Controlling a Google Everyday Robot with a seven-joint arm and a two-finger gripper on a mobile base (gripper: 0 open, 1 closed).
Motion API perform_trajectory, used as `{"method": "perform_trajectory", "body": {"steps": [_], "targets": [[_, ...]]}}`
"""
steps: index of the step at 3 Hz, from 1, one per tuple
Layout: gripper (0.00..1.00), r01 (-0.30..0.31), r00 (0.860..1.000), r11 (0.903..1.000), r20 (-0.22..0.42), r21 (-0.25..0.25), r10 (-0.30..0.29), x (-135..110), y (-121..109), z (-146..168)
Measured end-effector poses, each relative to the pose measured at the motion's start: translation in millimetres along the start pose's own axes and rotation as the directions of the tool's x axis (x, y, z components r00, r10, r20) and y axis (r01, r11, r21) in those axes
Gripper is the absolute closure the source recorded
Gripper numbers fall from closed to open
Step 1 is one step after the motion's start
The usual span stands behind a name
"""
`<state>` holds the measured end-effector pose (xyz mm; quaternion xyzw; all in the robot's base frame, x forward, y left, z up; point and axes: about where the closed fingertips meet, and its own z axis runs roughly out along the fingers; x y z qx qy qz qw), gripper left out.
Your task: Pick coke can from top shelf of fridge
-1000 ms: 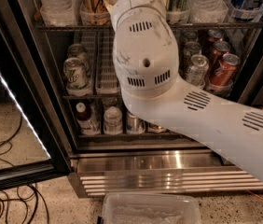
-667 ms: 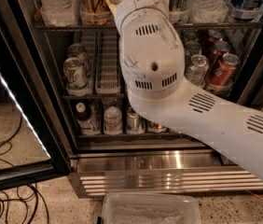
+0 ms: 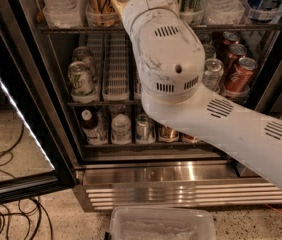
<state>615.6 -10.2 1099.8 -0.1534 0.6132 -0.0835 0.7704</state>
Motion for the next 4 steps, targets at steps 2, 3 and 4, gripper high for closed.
{"method": "perform_trajectory", "body": {"steps": [2,3,4], "targets": [[0.30,-0.120,0.993,0.9928,-0.018,0.001,0.120,16,0,5],[0.30,-0.147,0.989,0.9890,-0.032,0.015,0.148,24,-2,4],[0.32,-0.157,0.987,0.9872,-0.037,0.032,0.158,28,-5,5]]}}
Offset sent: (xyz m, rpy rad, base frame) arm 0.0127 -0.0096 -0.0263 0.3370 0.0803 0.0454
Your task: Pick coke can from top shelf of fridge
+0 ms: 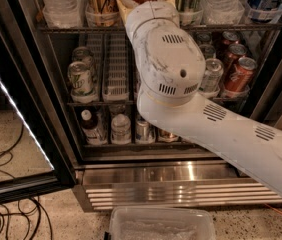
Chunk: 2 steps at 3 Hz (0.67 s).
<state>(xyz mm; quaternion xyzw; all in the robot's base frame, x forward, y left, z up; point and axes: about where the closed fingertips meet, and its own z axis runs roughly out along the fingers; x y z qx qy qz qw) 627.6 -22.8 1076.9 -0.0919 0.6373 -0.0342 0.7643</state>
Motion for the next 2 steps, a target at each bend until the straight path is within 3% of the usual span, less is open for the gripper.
{"method": "perform_trajectory", "body": {"steps": [2], "targets": [[0.37,-0.009,1.000,0.9997,-0.001,0.021,0.009,-1.1,-5.6,5.7]]}}
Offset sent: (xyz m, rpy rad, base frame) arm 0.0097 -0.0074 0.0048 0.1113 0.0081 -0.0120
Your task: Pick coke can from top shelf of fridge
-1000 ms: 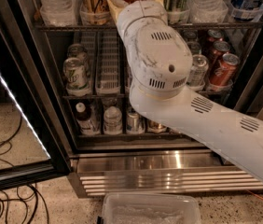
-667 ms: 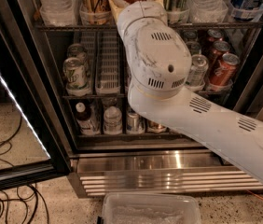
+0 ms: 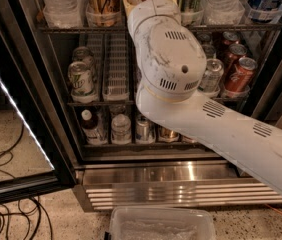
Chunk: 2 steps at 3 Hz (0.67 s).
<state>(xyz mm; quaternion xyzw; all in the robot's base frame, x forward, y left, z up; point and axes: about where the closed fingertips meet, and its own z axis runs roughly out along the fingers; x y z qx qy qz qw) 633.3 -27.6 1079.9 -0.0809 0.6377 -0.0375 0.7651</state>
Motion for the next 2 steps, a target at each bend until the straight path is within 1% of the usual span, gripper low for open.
{"method": "perform_trajectory", "body": {"steps": [2], "targets": [[0.37,-0.016,1.000,0.9998,-0.021,-0.012,0.015,3.4,-2.6,19.2]]}}
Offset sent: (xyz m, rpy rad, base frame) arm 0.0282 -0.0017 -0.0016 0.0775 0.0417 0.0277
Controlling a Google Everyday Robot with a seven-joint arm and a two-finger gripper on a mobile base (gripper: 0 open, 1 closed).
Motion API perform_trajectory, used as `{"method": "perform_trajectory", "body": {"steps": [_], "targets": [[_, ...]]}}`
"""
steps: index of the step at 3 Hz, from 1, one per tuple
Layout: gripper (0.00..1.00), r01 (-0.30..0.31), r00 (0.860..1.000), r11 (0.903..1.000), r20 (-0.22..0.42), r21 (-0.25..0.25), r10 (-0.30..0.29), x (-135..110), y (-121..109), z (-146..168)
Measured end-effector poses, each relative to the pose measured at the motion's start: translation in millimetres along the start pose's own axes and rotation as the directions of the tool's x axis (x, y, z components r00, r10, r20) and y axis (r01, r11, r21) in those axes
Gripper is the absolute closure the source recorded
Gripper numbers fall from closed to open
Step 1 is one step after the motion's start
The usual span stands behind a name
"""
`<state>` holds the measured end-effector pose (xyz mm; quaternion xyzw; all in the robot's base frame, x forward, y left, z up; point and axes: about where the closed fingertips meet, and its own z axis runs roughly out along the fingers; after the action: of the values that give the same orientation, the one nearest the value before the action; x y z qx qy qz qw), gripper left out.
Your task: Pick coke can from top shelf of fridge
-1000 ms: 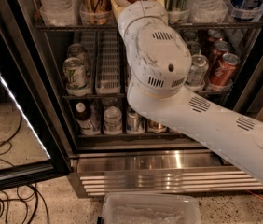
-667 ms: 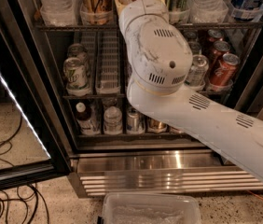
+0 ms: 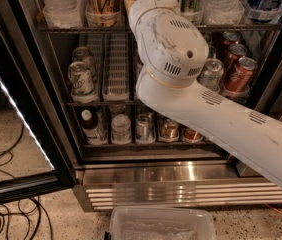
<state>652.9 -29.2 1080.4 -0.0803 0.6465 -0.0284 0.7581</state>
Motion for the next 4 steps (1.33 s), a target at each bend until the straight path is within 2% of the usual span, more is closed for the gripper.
{"method": "perform_trajectory", "body": {"steps": [1,2,3,4], "targets": [[0.37,-0.009,1.000,0.9999,-0.005,-0.007,0.009,2.2,0.8,8.9],[0.43,-0.012,1.000,0.9999,-0.011,-0.003,0.012,3.7,-0.3,14.4],[0.61,-0.003,1.000,1.0000,-0.011,-0.003,0.003,3.5,-0.3,14.2],[0.85,-0.003,1.000,1.0000,-0.011,-0.003,0.003,3.5,-0.3,14.2]]}}
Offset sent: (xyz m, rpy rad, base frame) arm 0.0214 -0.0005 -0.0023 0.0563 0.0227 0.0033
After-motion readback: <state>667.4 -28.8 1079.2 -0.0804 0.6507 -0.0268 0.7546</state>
